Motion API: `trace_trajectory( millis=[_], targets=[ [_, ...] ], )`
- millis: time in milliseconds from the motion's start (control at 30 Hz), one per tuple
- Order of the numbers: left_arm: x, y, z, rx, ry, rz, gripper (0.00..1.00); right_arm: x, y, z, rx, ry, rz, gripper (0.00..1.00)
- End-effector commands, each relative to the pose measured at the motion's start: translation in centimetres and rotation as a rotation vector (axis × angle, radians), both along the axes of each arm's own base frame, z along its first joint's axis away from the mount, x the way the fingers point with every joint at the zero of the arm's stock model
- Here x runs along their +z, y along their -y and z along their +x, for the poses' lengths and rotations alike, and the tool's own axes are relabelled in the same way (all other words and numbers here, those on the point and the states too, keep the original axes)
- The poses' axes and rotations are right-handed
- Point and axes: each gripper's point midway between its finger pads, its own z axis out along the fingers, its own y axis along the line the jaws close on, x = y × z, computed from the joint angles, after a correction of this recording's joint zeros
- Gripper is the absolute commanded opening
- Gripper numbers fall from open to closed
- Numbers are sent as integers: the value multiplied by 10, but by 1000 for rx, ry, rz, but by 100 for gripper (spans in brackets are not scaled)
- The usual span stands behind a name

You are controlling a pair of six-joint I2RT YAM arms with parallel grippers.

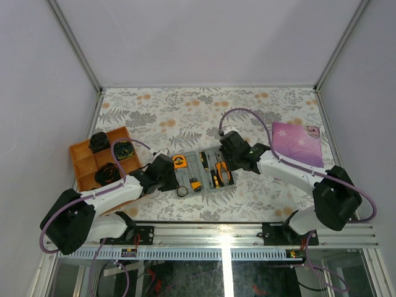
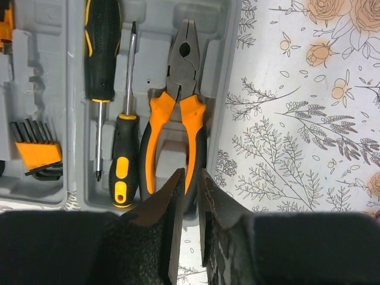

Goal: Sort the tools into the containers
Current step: Place the pliers in the storage box.

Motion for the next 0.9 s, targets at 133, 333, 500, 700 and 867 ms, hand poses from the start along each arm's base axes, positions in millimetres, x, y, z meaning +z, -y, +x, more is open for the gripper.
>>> trace_trajectory(
  millis=[133,333,500,700,867],
  targets=[
    [1,1,3,-7,13,-1,23,-15,0,7,32,-44,-4,23],
    [1,2,4,-9,13,-3,23,-20,-4,11,54,-62,13,23],
    [2,2,4,-12,15,-6,23,-24,-11,15,81,-74,26,23],
    [2,2,4,-14,16,-4,23,-29,-15,23,98,-78,18,23],
    [1,3,4,-16,15,-4,23,-31,-17,29,101,-75,7,23]
  ],
)
